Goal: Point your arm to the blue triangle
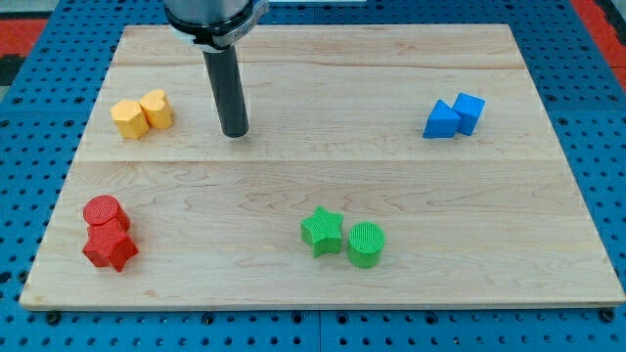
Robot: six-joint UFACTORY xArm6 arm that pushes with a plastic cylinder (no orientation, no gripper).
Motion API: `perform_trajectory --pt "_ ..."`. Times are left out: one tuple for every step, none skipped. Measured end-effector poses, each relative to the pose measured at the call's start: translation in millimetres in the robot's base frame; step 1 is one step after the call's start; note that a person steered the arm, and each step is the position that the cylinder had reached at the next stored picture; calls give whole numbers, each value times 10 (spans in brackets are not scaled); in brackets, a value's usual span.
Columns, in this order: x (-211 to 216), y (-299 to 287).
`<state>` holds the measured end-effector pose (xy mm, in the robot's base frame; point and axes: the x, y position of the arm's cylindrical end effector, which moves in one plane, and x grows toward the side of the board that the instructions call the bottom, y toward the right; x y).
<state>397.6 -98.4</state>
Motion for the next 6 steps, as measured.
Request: perform_trajectory --pt "0 5" --pt "0 31" --pt "0 574" --pt "4 946" --pt "404 1582" --pt "243 2568"
